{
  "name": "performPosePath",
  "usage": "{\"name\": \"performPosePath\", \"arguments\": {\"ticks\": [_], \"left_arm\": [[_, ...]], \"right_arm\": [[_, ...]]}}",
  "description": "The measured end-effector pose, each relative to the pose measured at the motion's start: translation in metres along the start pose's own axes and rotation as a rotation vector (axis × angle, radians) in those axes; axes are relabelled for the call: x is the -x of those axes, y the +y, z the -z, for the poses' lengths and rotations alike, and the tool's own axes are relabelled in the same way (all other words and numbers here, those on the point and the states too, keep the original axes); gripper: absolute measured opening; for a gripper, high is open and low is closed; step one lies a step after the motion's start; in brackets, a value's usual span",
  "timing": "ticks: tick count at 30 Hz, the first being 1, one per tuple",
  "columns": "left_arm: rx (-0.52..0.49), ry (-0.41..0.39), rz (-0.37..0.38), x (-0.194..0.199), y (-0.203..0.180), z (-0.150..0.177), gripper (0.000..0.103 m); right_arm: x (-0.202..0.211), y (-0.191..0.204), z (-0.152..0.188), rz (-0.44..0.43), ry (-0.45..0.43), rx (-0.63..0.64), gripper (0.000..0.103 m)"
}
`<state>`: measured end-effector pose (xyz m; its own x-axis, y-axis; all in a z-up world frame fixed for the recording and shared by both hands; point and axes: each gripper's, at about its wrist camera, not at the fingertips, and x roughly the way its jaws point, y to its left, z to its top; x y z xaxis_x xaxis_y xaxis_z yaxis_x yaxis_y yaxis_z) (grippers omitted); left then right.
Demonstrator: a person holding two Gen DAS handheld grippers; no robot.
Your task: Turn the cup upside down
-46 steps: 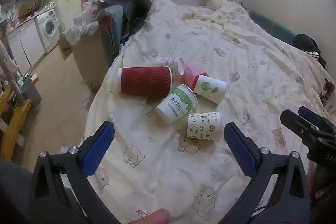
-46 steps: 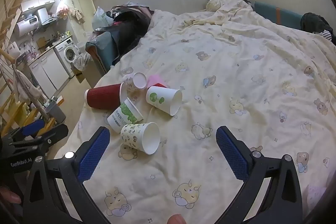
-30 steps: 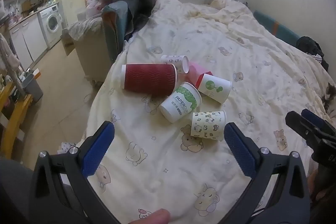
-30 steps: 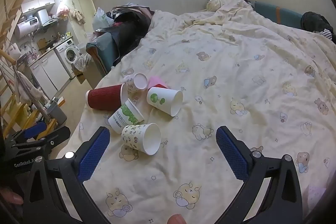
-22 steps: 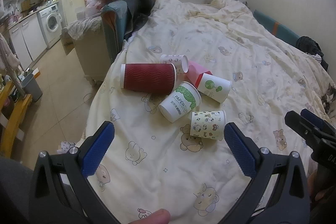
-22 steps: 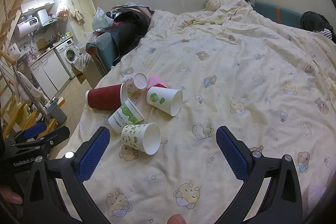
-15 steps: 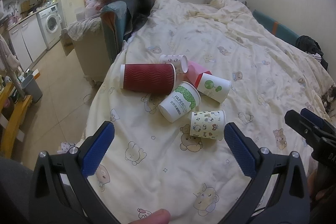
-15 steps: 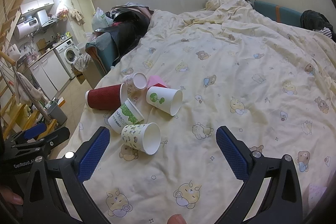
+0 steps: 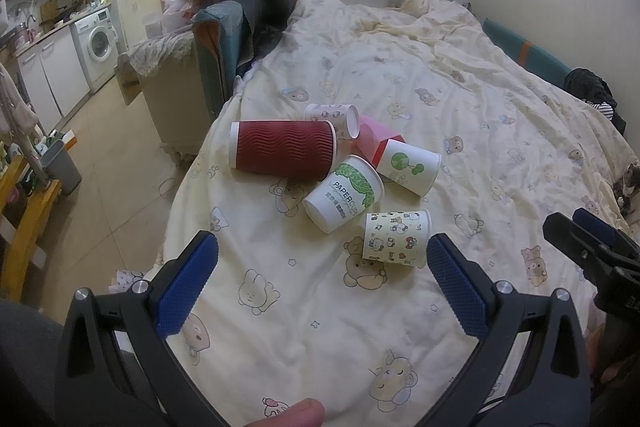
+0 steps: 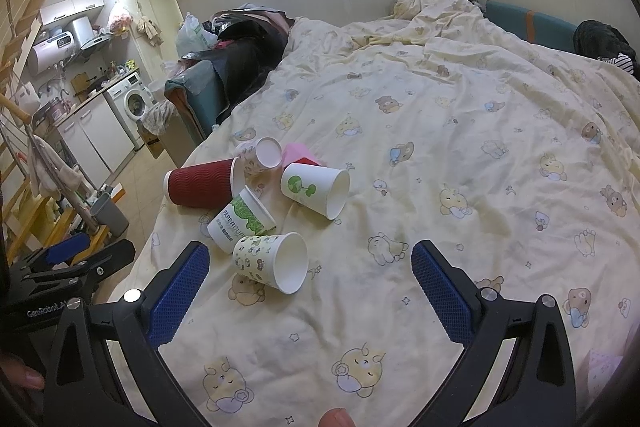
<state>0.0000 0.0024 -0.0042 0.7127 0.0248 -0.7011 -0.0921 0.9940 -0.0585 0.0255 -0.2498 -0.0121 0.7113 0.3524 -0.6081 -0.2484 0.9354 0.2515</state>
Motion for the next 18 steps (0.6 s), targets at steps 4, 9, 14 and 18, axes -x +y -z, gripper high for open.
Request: {"name": "performPosePath", "arguments": {"ticks": [4,9,14,18], "left_arm": [[-0.005,-0.009,-0.007,0.0005,-0.0003,-0.0002,0.103],[-0.004,-0.008,-0.007,0.0007,-0.0004,0.0,0.103],[-0.01,-0.017,-0.009,0.0022,-0.0006,-0.0002,0.103],[-0.006,-0.015,-0.008,0.0025,-0.0004,0.0007,0.103]], "right_arm": [[-0.0009,0.002,0.0021,0.002,0.0,0.004,0.103],[-0.0004,0.0046,0.0038,0.002,-0.006,0.007,0.103],[-0.0017,0.0049,0.003,0.001,0.002,0.005,0.103],[-0.0018,0.0043,0.0028,0.002,0.004,0.004,0.103]]}}
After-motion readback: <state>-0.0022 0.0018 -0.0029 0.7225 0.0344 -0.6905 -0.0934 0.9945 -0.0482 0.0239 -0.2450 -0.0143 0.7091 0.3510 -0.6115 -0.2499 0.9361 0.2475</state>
